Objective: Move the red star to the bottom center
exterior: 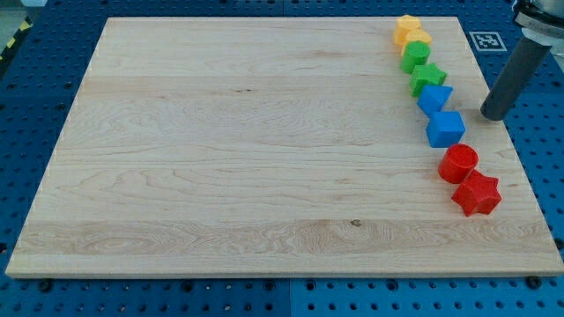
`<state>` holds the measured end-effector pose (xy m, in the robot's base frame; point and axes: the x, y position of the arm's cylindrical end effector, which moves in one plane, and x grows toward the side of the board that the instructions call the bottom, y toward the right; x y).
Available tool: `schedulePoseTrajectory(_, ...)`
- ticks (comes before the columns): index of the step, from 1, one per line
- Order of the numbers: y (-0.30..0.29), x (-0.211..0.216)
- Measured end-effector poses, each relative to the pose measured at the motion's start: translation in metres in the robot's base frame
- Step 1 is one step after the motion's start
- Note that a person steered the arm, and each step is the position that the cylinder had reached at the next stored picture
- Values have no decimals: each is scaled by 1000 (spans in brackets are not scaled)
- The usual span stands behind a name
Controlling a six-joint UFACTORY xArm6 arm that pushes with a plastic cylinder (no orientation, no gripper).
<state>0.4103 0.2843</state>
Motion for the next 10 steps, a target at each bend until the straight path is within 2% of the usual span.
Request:
schedulePoseTrajectory(2,23,8)
schedulePoseTrajectory(4,15,83)
schedulePoseTrajectory(5,15,83)
schedulePoseTrajectory(8,-43,139)
schedulePoseTrajectory(10,-135,133)
